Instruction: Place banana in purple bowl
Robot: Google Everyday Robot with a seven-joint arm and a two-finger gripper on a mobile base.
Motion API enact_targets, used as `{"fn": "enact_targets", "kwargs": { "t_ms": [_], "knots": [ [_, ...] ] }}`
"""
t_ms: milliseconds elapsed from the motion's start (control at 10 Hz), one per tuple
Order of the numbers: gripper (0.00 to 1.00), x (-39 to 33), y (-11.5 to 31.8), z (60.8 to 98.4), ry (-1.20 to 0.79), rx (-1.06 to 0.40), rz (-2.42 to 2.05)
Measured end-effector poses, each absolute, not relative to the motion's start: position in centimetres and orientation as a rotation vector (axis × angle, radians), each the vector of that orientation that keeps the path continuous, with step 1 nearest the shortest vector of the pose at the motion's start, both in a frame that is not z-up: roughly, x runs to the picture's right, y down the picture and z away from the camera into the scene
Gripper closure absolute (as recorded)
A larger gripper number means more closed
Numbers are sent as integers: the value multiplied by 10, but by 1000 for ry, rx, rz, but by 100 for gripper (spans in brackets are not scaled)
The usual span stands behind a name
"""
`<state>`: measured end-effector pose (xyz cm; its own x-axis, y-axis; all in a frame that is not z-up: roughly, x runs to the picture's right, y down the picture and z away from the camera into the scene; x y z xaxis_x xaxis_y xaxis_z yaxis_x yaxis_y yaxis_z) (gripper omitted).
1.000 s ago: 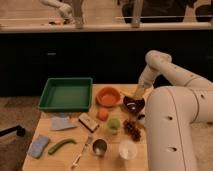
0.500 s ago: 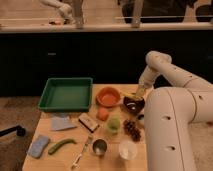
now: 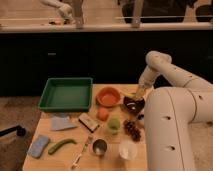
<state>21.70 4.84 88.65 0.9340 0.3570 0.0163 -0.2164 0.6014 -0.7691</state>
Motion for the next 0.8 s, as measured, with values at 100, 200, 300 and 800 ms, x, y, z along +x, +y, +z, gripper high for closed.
{"fn": "enact_targets", "kwargs": {
  "t_ms": [100, 200, 300, 800],
  "knots": [
    [24, 217, 48, 887, -175, -864, 334],
    [20, 217, 48, 887, -175, -865, 334],
    [20, 217, 48, 887, -175, -865, 334],
    [20, 217, 48, 887, -175, -865, 334]
  ]
}}
